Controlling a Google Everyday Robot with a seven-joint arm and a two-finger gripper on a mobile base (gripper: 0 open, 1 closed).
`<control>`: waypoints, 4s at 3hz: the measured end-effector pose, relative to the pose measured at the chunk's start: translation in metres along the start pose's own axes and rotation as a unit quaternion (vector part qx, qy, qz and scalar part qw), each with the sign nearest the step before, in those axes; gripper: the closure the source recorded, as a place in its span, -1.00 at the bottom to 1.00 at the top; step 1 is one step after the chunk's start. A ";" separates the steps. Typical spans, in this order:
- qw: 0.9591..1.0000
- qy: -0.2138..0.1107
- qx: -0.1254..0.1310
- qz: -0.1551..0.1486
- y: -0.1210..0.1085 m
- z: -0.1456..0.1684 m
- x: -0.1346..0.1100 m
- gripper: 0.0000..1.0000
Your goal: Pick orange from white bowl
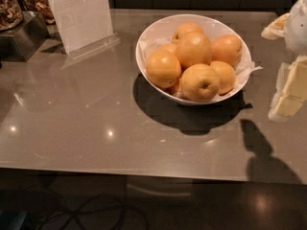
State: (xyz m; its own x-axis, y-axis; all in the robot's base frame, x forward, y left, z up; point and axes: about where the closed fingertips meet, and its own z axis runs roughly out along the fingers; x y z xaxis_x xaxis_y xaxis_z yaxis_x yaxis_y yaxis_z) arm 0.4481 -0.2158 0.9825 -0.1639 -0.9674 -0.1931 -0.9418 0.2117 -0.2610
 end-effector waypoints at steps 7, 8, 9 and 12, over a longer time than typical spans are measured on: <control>0.983 -0.136 0.039 -0.120 -0.144 0.039 0.004 -1.00; 0.979 -0.162 0.033 -0.123 -0.152 0.061 -0.004 -1.00; 0.976 -0.184 0.027 -0.117 -0.156 0.081 -0.008 -1.00; 0.974 -0.201 -0.008 -0.108 -0.160 0.121 -0.015 -1.00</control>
Offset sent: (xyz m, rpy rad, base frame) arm 0.1319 -0.0178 0.0518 0.0351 -0.1012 0.4219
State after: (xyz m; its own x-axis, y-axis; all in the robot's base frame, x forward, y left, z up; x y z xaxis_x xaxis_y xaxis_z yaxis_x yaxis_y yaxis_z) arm 0.6366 -0.2180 0.9132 0.1642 -0.8556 -0.4909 -0.9464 0.0037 -0.3230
